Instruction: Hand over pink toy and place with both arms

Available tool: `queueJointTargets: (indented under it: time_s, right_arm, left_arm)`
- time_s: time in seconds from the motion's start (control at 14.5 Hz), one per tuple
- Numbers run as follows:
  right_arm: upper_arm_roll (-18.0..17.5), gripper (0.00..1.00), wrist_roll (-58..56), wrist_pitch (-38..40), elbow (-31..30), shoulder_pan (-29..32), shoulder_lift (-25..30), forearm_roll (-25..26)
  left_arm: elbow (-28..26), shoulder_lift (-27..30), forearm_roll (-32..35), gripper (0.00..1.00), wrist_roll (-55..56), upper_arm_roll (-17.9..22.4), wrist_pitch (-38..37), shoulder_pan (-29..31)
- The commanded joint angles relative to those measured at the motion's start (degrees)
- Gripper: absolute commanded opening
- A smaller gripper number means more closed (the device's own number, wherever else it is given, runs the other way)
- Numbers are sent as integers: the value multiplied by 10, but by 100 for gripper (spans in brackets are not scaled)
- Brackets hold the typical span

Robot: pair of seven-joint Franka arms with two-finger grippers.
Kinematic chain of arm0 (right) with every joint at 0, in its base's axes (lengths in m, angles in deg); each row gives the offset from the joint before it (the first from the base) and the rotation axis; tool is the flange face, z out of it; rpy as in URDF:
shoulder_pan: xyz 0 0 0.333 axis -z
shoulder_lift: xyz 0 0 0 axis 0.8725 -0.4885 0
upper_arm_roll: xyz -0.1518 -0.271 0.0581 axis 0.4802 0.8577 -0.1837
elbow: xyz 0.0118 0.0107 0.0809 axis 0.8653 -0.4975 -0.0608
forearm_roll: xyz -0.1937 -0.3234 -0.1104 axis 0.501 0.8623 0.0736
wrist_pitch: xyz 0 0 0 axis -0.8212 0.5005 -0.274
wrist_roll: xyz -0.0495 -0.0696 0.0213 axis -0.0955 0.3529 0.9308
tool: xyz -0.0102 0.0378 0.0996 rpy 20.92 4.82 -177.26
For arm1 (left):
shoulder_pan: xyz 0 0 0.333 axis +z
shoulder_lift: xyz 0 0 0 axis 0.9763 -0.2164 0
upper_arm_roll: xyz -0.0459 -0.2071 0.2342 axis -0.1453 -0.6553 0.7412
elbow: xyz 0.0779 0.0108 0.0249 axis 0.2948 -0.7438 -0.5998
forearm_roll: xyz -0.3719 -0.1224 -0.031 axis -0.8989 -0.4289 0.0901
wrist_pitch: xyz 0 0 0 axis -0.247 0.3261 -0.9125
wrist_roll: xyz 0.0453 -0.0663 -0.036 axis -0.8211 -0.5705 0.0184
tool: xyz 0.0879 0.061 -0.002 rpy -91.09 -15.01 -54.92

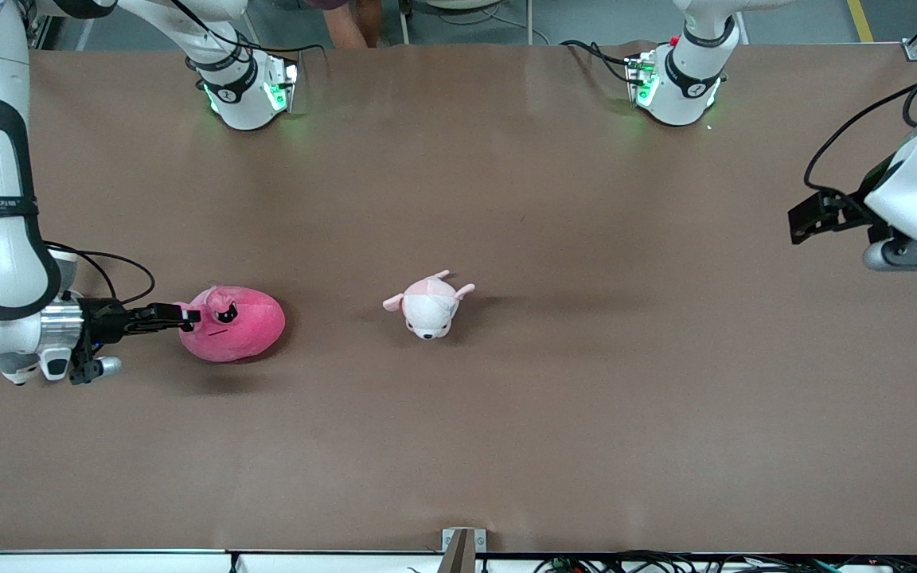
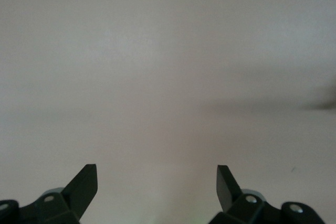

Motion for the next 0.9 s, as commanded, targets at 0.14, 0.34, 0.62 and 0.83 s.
queueJointTargets:
  time_s: [0.14,0.34,0.62,0.83]
  right_arm:
    - [0,100,115,86,109,10,24,27]
    - [-1,100,140,88,128,-3,74,116]
    - [-3,100,231,86,128,-67,167,284]
    - [-1,100,249,87,124,-73,218,312]
  left_arm:
    - [-69,70,-13,100,-7,25,15,-35]
    - [-70,66,-14,100,-6,23,16,-31]
    - [-70,68,-14,100,-6,24,14,-28]
    - [-68,69,-11,100,4,25,14,-18]
